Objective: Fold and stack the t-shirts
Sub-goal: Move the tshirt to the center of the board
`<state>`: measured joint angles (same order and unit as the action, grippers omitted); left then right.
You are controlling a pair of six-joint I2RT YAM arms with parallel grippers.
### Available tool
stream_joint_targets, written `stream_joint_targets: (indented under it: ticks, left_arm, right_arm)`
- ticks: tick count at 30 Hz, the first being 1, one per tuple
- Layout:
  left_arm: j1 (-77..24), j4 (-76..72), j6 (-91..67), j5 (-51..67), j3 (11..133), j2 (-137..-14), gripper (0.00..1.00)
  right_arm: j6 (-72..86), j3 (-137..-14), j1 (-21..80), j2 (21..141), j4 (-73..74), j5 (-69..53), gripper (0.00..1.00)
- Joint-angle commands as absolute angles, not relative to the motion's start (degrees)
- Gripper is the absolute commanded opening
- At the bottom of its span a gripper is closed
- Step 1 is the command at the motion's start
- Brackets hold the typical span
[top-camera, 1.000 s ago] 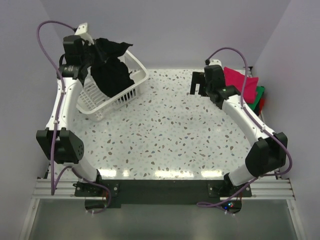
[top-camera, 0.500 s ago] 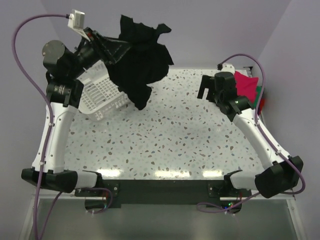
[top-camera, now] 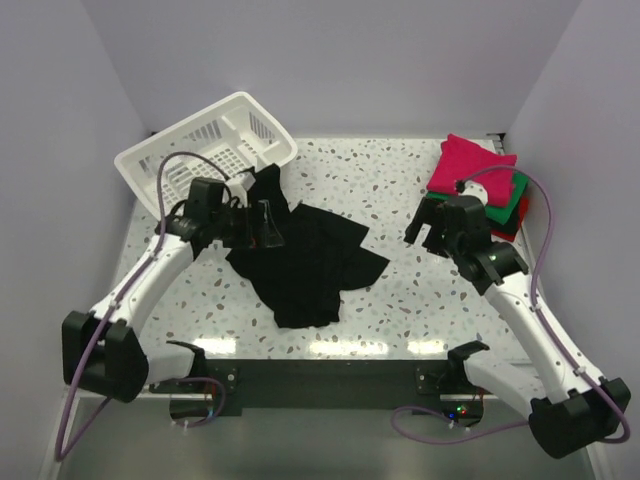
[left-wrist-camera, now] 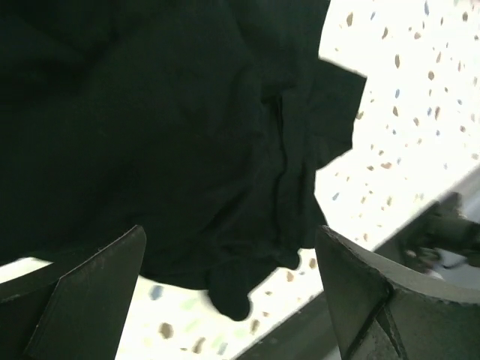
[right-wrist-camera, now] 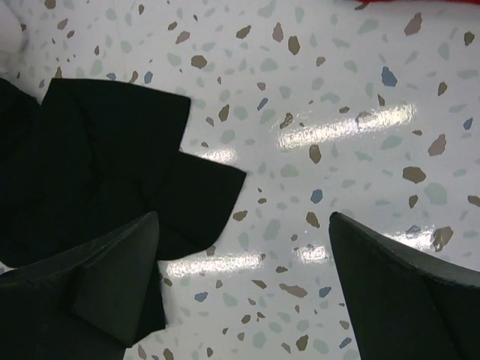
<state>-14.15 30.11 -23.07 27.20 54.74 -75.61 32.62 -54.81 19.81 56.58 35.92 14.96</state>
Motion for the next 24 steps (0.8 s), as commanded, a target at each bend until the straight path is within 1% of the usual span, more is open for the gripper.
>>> stream_joint_targets:
  ticks: [1,4,7,10,14,15,17,18,20,24]
  left_arm:
    - [-14.24,31.11,-13.72,17.41,59.76,-65.92,1.0]
    - [-14.24,33.74,-12.66,15.38,59.51,-64.87,1.0]
    - [-14.33,34.45,-13.18,15.21,56.53,-63.72,1.0]
    - [-14.33,35.24,-13.1,12.4,54.41,-62.06,1.0]
    - [-14.24,38.57,-12.22,0.3,55.02,-60.12,1.0]
    - [-14.24,39.02,-12.83,-0.87,55.28,-60.03,1.0]
    - [-14.15,39.37,-14.75,-3.68,56.25,-60.47,1.0]
    - [-14.15,39.81,-18.25,-5.0,56.6,-60.64,1.0]
    - [-14.06,42.78,-22.92,-10.77,58.44,-62.13,1.0]
    - [-13.71,46.76,-31.27,-18.1,60.82,-63.11,1.0]
  right_arm:
    - [36.47,-52.65,20.04,55.19,39.28,10.39,0.99]
    - [37.35,-50.9,20.3,56.42,39.55,7.31,0.99]
    - [37.97,-49.4,20.83,58.7,37.27,5.2,0.99]
    - [37.53,-49.57,21.01,61.78,35.07,4.48,0.99]
    - [34.2,-52.46,22.06,67.4,35.16,5.79,0.99]
    - [33.32,-53.08,22.58,68.46,34.81,6.58,0.99]
    - [30.6,-55.01,24.86,71.45,33.93,7.9,0.99]
    - [29.54,-55.8,26.0,72.5,33.14,9.65,0.99]
    - [26.73,-59.22,29.96,77.06,33.22,11.42,0.99]
    - [24.44,-65.2,37.94,85.41,32.71,14.5,0.99]
